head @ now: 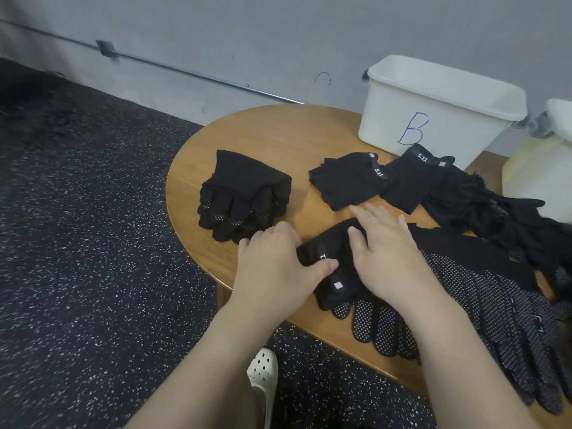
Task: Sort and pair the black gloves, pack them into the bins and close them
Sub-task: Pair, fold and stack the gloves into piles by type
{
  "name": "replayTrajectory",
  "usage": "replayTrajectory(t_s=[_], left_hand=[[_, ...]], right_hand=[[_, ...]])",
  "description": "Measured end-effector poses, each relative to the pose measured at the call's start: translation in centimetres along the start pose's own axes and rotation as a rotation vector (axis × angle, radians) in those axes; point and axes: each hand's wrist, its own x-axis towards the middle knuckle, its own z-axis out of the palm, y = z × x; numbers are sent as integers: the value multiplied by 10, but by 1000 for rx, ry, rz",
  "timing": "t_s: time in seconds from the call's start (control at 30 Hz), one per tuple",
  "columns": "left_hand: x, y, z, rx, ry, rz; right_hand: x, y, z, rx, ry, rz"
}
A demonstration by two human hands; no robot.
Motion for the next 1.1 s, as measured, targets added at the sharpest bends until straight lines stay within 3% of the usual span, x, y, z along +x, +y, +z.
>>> replayTrajectory(t_s=[0.17, 0.27, 0.4, 0.6, 0.77, 0.97, 1.1], left_hand=[[-4, 4, 0, -267, -13, 69], [-8, 6, 3, -340, 36, 142], [-10, 5, 4, -481, 95, 220], [-9, 6, 0, -696, 193, 233], [-14, 13, 3, -759, -30, 198], [-20, 30, 7, -808, 14, 197], [-22, 39, 8, -990, 27, 210]], right_hand=[[5, -6, -6, 129, -36, -285], [5, -9, -9, 184, -68, -363], [3, -10, -16, 158, -53, -329], [-10, -3, -30, 327, 249, -340], [-27, 3, -39, 460, 424, -281], [-48, 14, -54, 435, 472, -201], [-60, 26, -62, 369, 532, -204]])
